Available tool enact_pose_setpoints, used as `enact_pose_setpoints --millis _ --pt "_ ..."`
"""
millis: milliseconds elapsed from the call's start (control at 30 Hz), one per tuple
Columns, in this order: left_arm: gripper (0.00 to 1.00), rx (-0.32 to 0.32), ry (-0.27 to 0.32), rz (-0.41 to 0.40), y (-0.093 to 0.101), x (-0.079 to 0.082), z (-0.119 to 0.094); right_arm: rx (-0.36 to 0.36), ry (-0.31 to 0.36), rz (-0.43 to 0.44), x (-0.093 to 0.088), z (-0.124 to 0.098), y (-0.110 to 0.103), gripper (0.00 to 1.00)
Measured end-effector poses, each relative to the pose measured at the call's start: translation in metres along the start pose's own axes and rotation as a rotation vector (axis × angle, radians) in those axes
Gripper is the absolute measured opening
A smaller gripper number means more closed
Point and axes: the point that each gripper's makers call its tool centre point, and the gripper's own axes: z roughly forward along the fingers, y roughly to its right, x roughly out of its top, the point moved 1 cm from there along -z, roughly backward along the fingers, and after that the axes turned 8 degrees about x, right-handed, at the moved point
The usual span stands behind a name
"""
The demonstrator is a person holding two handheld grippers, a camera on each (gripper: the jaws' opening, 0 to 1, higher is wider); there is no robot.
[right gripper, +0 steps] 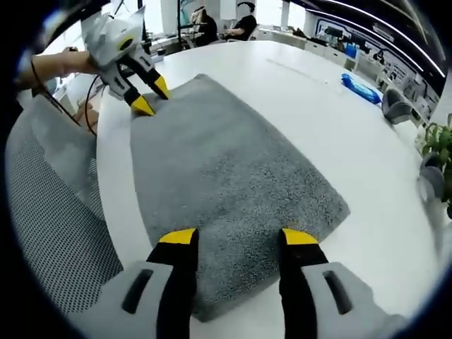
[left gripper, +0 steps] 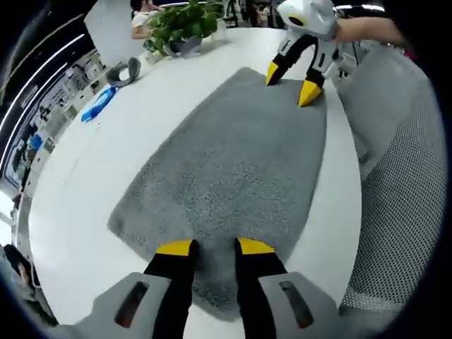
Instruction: Fold the towel on the table until its edges align and the towel forms a compact rectangular stack.
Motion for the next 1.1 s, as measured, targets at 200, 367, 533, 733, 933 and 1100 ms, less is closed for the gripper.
enact_pose_setpoints --millis 200,367,533,733,933,1100 --pt "0.13 0.037 0.008 0.146 0.008 0.002 -0.002 -0.043 -0.039 -0.178 0.006 0.0 -0.013 0.3" --pt "0.13 0.044 0.003 0.16 0.005 0.001 -0.001 -0.031 -0.13 -0.369 0.007 0.006 -0.028 0.13" --pt "0.13 0.113 -0.055 0.216 -0.006 -0.001 0.001 0.033 -0.098 -0.3 0.007 0.01 -0.041 0.1" --pt "0.14 0.121 -0.077 0.243 -0.016 -0.001 0.006 0.044 -0.14 -0.339 0.008 0.012 -0.055 0.08" --pt "0.13 0.105 -0.061 0.186 -0.022 -0.002 0.008 0.029 -0.193 -0.408 0.009 0.016 -0.063 0.06" --pt "0.16 0.07 -0.058 0.012 -0.027 -0.004 0.008 0.021 -0.226 -0.412 0.01 0.017 -0.062 0.06"
